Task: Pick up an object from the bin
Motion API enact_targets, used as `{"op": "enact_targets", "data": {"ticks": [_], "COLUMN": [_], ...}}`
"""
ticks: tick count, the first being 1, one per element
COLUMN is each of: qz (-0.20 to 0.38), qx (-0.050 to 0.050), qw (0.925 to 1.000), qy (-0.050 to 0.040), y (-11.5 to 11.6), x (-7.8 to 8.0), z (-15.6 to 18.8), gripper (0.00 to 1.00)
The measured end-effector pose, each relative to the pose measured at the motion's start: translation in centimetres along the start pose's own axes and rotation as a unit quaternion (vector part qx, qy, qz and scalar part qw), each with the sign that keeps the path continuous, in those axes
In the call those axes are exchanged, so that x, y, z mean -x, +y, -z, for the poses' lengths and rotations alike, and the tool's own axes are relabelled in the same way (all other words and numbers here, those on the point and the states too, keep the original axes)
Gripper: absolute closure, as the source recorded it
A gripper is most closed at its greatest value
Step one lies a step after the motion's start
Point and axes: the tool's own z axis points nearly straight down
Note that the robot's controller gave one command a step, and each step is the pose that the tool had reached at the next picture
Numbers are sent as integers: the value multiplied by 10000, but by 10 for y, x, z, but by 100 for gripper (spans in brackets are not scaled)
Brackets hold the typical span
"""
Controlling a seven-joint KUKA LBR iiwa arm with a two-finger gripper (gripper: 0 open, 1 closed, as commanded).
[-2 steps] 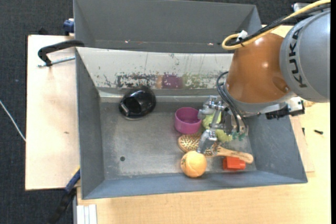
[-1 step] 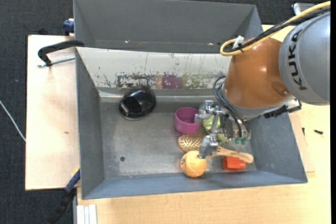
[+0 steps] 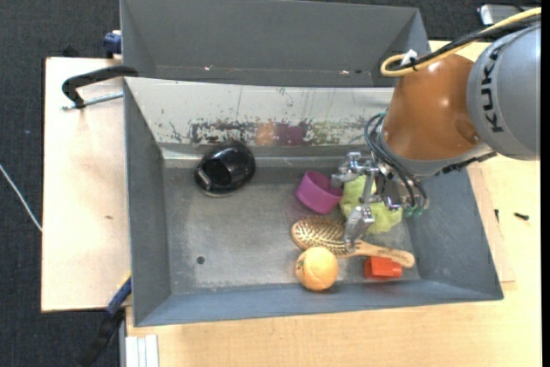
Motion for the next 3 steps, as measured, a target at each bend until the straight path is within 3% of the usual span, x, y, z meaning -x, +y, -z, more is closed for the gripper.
{"op": "enact_targets", "data": {"ticks": [1, 3], "qz": [-301, -299], "qx": [62, 56], "qw": [9994, 9994], "qy": [164, 151], "y": [-27, -27], "x": [21, 20], "z": [-31, -29], "gripper": [100, 100]}}
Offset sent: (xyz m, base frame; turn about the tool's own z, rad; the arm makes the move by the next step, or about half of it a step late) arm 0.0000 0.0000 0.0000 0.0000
